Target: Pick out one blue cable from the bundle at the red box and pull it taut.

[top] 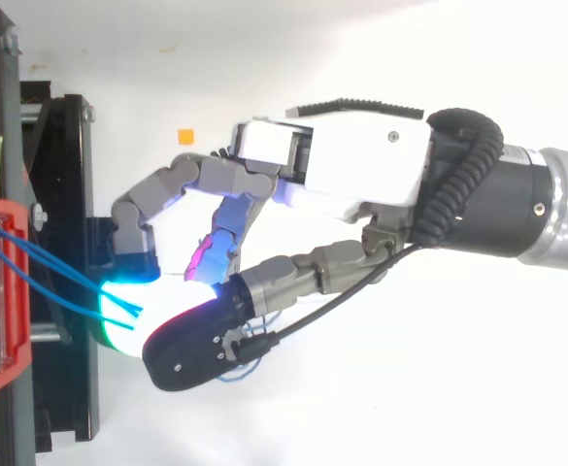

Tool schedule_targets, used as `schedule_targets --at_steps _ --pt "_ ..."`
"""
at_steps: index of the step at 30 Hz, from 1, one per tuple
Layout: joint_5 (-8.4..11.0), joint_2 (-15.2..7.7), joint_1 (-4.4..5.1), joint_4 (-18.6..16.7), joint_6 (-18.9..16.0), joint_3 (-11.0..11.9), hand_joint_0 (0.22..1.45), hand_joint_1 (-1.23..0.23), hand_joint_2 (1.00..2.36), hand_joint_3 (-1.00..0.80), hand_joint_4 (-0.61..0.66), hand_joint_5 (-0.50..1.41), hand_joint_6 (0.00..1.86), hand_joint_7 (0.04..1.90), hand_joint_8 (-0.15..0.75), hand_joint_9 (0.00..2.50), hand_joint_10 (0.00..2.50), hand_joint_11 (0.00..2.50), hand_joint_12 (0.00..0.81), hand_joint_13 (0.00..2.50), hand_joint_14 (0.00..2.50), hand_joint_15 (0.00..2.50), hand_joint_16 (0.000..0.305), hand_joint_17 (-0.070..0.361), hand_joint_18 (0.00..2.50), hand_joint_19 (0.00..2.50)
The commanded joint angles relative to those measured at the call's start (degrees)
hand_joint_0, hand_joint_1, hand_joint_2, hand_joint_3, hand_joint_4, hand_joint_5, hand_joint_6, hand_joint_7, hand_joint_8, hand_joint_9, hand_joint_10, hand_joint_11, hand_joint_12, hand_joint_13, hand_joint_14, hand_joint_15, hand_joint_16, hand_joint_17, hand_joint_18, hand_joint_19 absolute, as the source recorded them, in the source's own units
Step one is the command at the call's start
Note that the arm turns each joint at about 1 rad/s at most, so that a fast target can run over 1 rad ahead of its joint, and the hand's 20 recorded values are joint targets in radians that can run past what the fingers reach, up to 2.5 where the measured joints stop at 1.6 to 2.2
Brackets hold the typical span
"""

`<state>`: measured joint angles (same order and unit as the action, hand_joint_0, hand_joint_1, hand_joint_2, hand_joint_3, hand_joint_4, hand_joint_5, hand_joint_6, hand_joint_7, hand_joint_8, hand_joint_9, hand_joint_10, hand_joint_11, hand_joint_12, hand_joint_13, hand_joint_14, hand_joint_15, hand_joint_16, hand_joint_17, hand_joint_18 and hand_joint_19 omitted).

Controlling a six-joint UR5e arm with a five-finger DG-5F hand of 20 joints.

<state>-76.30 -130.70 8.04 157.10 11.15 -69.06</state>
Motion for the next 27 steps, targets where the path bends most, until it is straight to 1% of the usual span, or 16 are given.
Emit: schedule_targets --at_steps 1,4,6,8,9,10,12,15,17,19,22,27 --pt "0.01 -0.1 -0.05 0.1 0.0 0.0 0.58 -0.67 1.02 -0.23 0.01 -0.08 0.86 1.0 0.29 1.29 0.03 0.68 0.389 1.13 0.02 0.59 0.056 0.125 1.06 0.62" --pt "0.01 0.0 -0.05 0.1 0.1 0.1 0.59 -0.74 1.01 -0.21 0.03 -0.08 0.89 0.97 0.301 1.28 0.03 0.72 0.402 1.13 0.02 0.58 0.058 0.131 1.08 0.6" --pt "-0.08 0.0 -0.13 0.0 0.2 0.1 0.6 -0.78 1.02 -0.21 0.05 -0.09 0.9 0.96 0.297 1.26 0.03 0.74 0.389 1.11 0.02 0.6 0.055 0.123 1.04 0.62" --pt "-0.08 0.0 -0.13 0.1 0.4 0.0 0.63 -0.84 1.02 -0.24 0.03 -0.09 0.91 0.97 0.28 1.23 0.03 0.74 0.371 1.08 0.03 0.61 0.051 0.114 1.01 0.64" --pt "0.01 0.0 -0.05 0.1 0.6 0.0 0.64 -0.86 1.02 -0.26 -0.01 -0.09 0.92 0.96 0.277 1.23 0.03 0.74 0.369 1.08 0.02 0.61 0.05 0.113 1.01 0.63" --pt "-0.08 0.0 -0.13 0.1 0.8 0.0 0.67 -0.88 1.02 -0.29 -0.02 -0.09 0.92 0.96 0.277 1.23 0.03 0.74 0.364 1.08 0.02 0.61 0.05 0.112 1.01 0.63" --pt "0.01 0.0 -0.13 0.2 1.2 0.0 0.71 -0.91 1.01 -0.4 -0.07 -0.08 0.93 0.91 0.263 1.28 0.03 0.75 0.359 1.08 0.03 0.59 0.049 0.109 1.0 0.6" --pt "0.01 0.0 -0.13 0.8 1.5 0.0 0.73 -0.92 1.0 -0.5 -0.12 -0.06 0.93 0.91 0.28 1.36 0.03 0.72 0.354 1.12 0.02 0.57 0.047 0.105 1.0 0.58" --pt "0.1 0.0 -0.05 2.2 1.5 0.0 0.72 -0.93 1.0 -0.5 -0.15 -0.06 0.93 0.9 0.279 1.38 0.03 0.73 0.351 1.12 0.02 0.58 0.046 0.104 0.99 0.59" --pt "0.1 0.1 -0.05 2.6 1.4 0.1 0.7 -0.93 1.0 -0.5 -0.15 -0.05 0.93 0.9 0.278 1.4 0.03 0.73 0.349 1.13 0.02 0.58 0.046 0.104 1.0 0.59" --pt "0.1 0.1 0.04 2.9 1.1 0.1 0.63 -0.9 1.0 -0.5 -0.14 -0.05 0.93 0.92 0.267 1.41 0.03 0.73 0.342 1.13 0.03 0.59 0.046 0.104 1.0 0.59" --pt "-0.6 0.9 -0.05 5.0 1.3 0.0 0.54 -0.86 1.0 -0.5 -0.14 -0.04 0.91 0.95 0.274 1.45 0.03 0.7 0.352 1.15 0.02 0.59 0.048 0.108 1.02 0.59"
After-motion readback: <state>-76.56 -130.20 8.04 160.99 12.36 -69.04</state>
